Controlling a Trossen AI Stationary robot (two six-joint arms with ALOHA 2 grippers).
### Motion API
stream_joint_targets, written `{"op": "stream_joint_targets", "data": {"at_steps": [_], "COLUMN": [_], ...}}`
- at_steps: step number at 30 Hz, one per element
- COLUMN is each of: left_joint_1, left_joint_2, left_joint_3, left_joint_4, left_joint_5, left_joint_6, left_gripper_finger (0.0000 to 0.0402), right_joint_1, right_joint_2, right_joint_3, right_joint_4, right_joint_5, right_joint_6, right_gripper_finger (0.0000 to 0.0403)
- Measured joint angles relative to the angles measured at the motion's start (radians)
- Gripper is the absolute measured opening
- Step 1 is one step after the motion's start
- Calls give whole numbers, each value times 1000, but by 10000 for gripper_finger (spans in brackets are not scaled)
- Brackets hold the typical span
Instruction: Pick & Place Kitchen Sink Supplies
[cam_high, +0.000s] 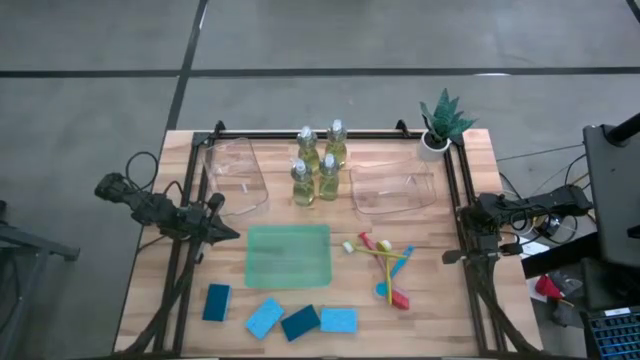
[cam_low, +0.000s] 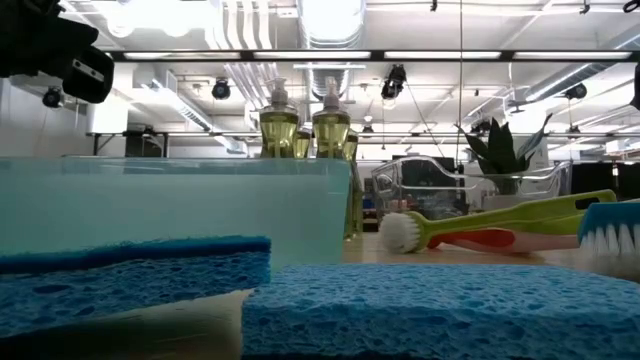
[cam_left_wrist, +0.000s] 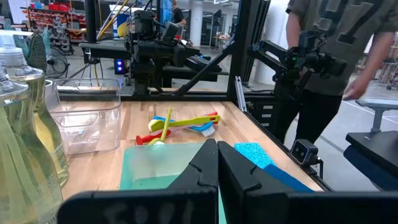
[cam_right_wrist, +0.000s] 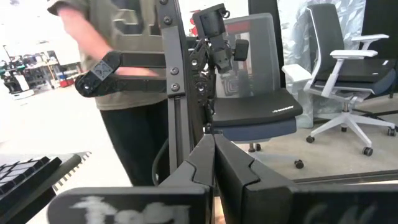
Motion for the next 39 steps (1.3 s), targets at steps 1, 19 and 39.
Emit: {"op": "stream_joint_targets", "data": {"at_steps": [1, 19, 39], "left_joint_1": [0, 0, 0], "left_joint_2": [0, 0, 0], "left_joint_3": [0, 0, 0], "left_joint_4": [0, 0, 0], "left_joint_5": [0, 0, 0], "left_joint_6": [0, 0, 0], "left_gripper_finger": [0, 0, 0], "right_joint_1": [0, 0, -1], "right_joint_2": [0, 0, 15], "right_joint_3": [0, 0, 0], "right_joint_4": [0, 6, -33], "right_joint_5": [0, 298, 1945], "right_joint_6": [0, -54, 675], "right_gripper_finger": [8, 8, 8]}}
